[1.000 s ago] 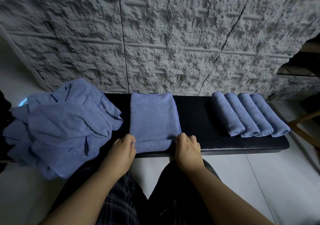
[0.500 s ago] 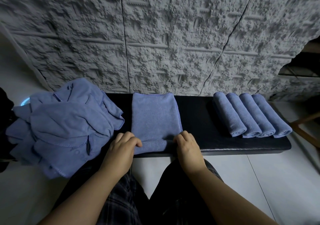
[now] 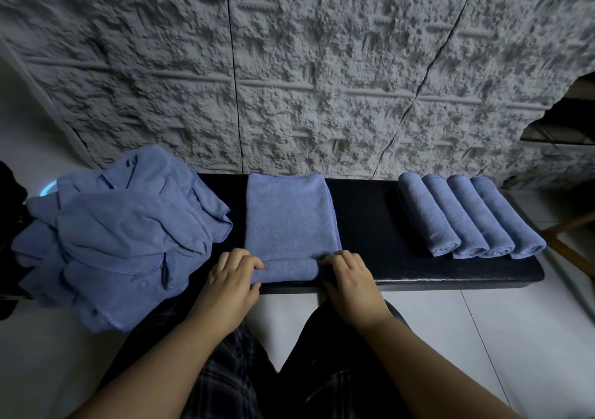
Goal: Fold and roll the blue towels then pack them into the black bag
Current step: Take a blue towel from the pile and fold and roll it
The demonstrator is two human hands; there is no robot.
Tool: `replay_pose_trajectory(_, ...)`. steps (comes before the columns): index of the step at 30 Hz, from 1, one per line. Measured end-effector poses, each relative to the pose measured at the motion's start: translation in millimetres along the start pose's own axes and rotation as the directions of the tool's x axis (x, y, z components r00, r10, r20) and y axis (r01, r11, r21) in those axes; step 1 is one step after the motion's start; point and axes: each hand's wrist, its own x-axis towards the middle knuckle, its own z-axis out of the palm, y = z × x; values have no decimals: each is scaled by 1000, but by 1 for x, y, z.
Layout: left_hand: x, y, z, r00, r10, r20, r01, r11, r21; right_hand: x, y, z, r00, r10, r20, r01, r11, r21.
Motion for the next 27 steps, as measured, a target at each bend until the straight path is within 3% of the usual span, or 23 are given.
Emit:
replay_pose_trajectory(7,6,-9,3,995,-98,-11,97,990,-107,3,-2,-1,996,85,-15,-85,996,-11)
replay_pose_trajectory(18,8,3,-7,957,-279,84,291,927,-235,6,-11,-8,951,282,125,-294,952,90)
replay_pose_trajectory(23,9,7,-9,936,-328,129,349,911,-217,6,-13,-7,953,291,89,-295,955,35)
replay_pose_trajectory(27,10,11,-8,943,-334,2,328,925,-193,5,-11,-3,962,273,-18,-273,961,-43)
